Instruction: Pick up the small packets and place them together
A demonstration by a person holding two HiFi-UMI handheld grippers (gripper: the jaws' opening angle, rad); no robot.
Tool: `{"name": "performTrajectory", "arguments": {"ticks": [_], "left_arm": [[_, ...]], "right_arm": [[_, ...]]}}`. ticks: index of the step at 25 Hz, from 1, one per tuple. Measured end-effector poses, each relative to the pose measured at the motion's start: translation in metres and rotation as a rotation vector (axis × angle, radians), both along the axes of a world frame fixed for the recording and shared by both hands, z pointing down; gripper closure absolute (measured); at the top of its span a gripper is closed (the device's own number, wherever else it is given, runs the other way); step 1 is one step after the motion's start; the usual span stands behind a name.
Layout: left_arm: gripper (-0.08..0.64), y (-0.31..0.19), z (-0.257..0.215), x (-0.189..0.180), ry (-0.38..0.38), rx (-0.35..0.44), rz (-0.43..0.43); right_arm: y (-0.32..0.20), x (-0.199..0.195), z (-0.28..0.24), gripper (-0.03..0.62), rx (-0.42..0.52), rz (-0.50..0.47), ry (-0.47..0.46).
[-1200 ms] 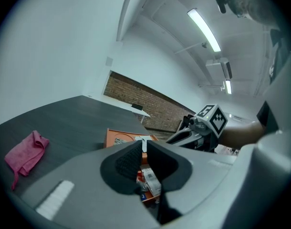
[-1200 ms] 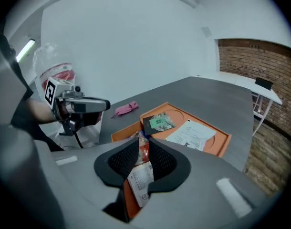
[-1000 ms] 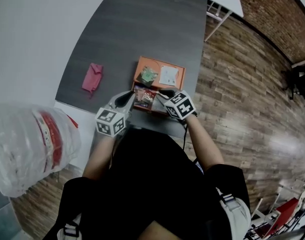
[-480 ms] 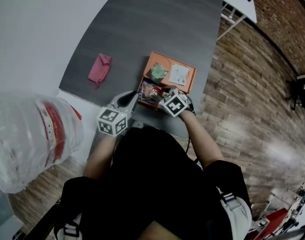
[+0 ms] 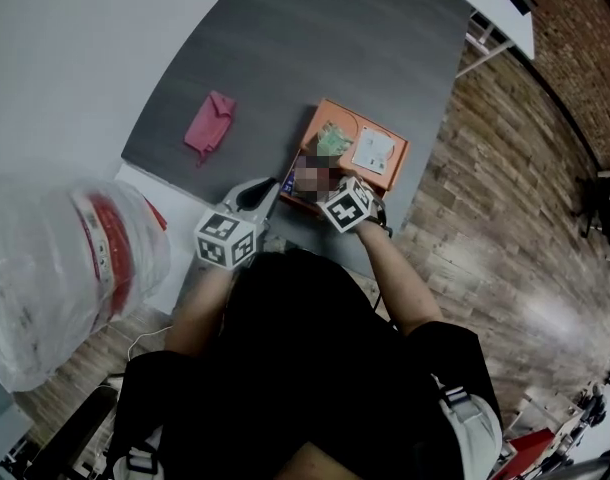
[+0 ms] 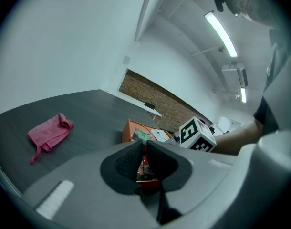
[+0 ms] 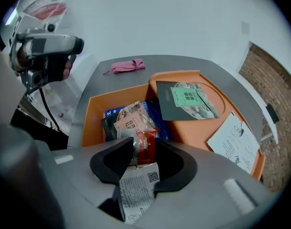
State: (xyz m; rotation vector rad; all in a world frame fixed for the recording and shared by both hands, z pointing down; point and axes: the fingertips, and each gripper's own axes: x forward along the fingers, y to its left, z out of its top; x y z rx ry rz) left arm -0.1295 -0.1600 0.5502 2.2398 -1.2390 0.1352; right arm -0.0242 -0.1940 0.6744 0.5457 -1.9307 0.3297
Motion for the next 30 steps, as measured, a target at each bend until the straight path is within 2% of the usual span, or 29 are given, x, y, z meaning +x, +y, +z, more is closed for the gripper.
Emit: {"name": "performTrajectory", "arguments": {"ticks": [12, 13, 15, 19, 21, 23, 27, 30], "left_arm": [[0.529, 0.006, 0.01, 0.001, 0.002, -0.036, 0.004], [0.531, 0.006, 0.01, 0.001, 0.001, -0.038, 0.003], [0.531, 0.006, 0.01, 0.001, 0.002, -0.04, 0.001], [0.531, 0.007, 0.011, -0.001, 0.003, -0.044, -0.006], [0.531, 0.008, 0.011, -0.002, 0.003, -0.045, -0.008], [0.531, 0.009, 0.012, -0.002, 0.005, -0.046, -0.01], [0.531, 0.01, 0.013, -0.001, 0.0, -0.049, -0.009], [0.531, 0.011, 0.012, -0.001, 0.0, -0.048, -0.008]], "right_arm": [[0.007, -0.001, 0.01, 0.396, 0.036, -0.048, 0.085], [0.009, -0.001, 0.012, 0.383, 0.025, -0.06, 0.091], [0.014, -0.003, 0.014, 0.276, -0.001, -0.068, 0.091], [0.014, -0.003, 0.014, 0.281, -0.014, -0.048, 0.064], [0.017, -0.003, 0.015, 0.31, -0.036, -0.053, 0.055], [0.021, -0.004, 0.015, 0.378, -0.061, -0.058, 0.049], [0.022, -0.002, 0.014, 0.417, -0.064, -0.043, 0.047], [0.019, 0.001, 0.009, 0.514, -0.047, -0.024, 0.039]]}}
